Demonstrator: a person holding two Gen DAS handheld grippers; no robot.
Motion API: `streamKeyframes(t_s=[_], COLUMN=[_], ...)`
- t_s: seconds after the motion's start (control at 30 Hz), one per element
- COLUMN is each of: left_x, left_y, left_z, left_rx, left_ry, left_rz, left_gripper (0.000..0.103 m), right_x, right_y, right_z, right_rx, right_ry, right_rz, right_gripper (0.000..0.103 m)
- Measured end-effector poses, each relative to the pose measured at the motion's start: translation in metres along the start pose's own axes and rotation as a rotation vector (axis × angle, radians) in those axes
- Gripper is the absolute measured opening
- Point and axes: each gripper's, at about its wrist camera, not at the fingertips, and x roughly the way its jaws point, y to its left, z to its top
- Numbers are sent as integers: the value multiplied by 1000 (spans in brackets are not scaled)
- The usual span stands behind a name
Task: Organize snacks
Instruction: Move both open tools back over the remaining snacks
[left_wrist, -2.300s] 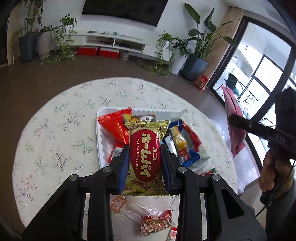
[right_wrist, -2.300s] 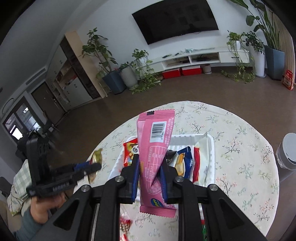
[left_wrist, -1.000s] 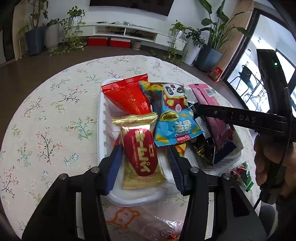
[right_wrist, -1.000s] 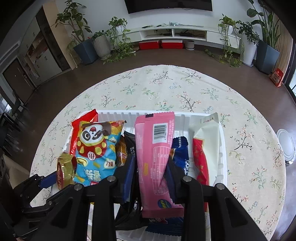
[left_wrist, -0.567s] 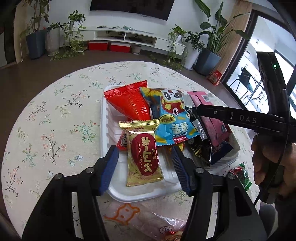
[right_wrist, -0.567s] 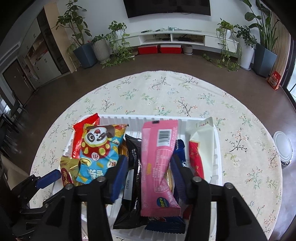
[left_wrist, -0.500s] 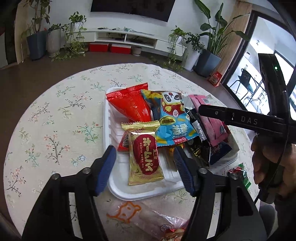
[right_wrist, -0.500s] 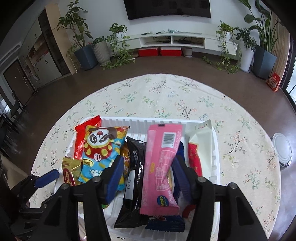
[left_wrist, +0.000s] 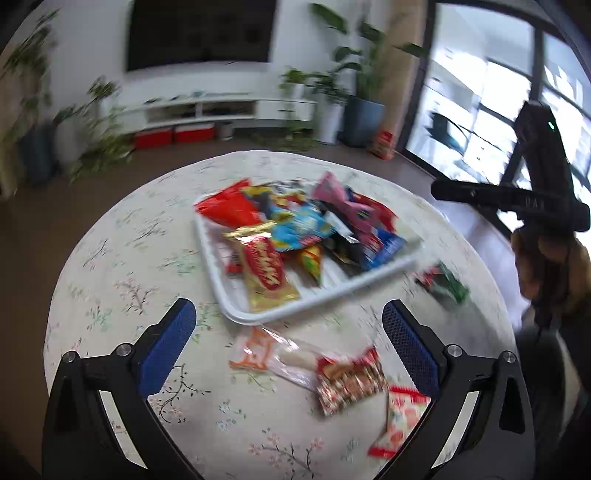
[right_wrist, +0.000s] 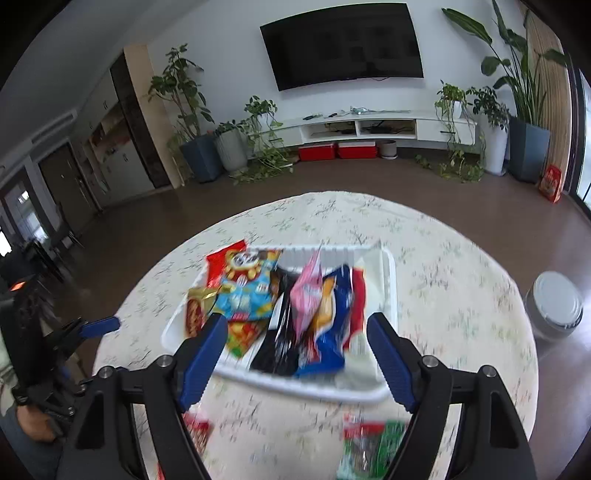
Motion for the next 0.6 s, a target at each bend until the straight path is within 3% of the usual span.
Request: streamKeyframes(t_s=[0.17,0.27,0.37,0.5,0.6], left_x=[6,14,15,5,0], left_y=[-46,-60,-60,-49,-49], left_z=[-25,-37,-41,-40,-42], left_rx=[302,392,417,333,343], left_ry=[116,180,201,176,169], left_rz=[-30,-27,-24,-15,-26], left_gripper=[103,102,102,102,102], right_x=[-26,-34,-35,-34,-26], right_y=[-6,-6,1,22,39], right_z=[-46,-66,-81,-101,-113], right_rx=[29,36,23,-6,-21], right_ry=[41,63,101,145,201], right_rz=[40,62,63,149,153], right_gripper=[80,80,80,79,78])
